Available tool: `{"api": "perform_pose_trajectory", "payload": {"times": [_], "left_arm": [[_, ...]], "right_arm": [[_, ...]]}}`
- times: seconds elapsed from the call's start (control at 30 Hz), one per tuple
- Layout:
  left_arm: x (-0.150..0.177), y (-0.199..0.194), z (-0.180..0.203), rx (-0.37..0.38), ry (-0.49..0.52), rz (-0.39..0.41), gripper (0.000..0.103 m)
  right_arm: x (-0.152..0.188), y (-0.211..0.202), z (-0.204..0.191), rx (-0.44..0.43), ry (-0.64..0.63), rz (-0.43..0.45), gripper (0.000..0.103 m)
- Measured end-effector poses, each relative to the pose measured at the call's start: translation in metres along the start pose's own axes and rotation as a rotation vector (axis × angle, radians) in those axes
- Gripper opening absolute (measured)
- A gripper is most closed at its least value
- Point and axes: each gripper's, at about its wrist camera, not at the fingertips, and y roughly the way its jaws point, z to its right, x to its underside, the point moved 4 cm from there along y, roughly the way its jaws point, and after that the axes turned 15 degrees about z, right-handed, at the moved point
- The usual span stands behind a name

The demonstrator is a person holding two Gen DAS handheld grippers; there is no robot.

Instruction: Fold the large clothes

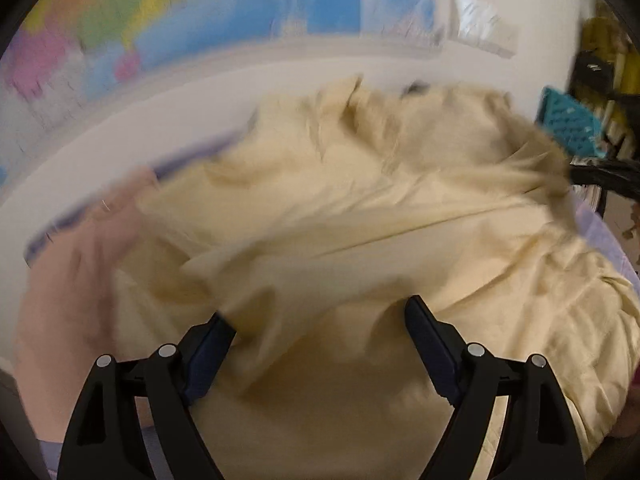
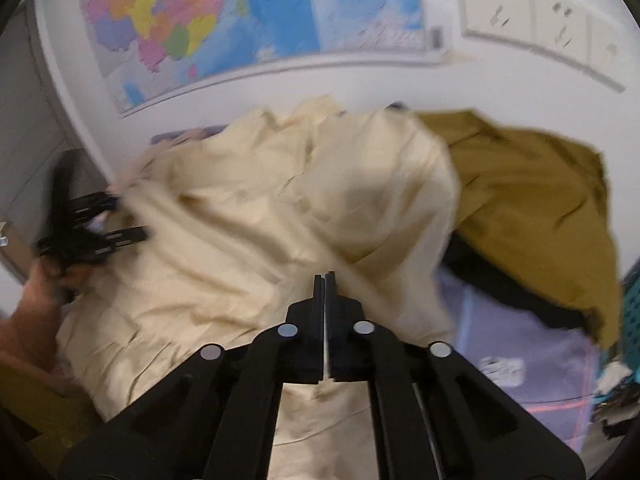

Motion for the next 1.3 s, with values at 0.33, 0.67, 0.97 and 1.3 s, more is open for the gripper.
{"api": "perform_pose_trajectory", "payload": {"times": [0.33,0.67,0.97,1.3], "left_arm": [[-0.001,0.023,0.002,-0.023,-0.003,-0.064,0.083],[-0.006,0.034,0.009,-0.019,-0.010,-0.082,0.088],[0.001,-0.042,0.004,0.042,-0.029,0.077,0.085],[0.048,-0.052,-0.010,0.015,-0.129,0.025,0.082]], "right_arm": [[0.038,0.040,-0.002,-0.067,0.078,-0.103,0.018],[0.052,0.029,0.015,0.036,0.111,-0.110,0.031],[0.021,-0.022,-0.033,-0.039,-0.032,0.072,0.050],[0.046,0.027,-0.022,-0.061,0.042,-0.073,0.042]]}}
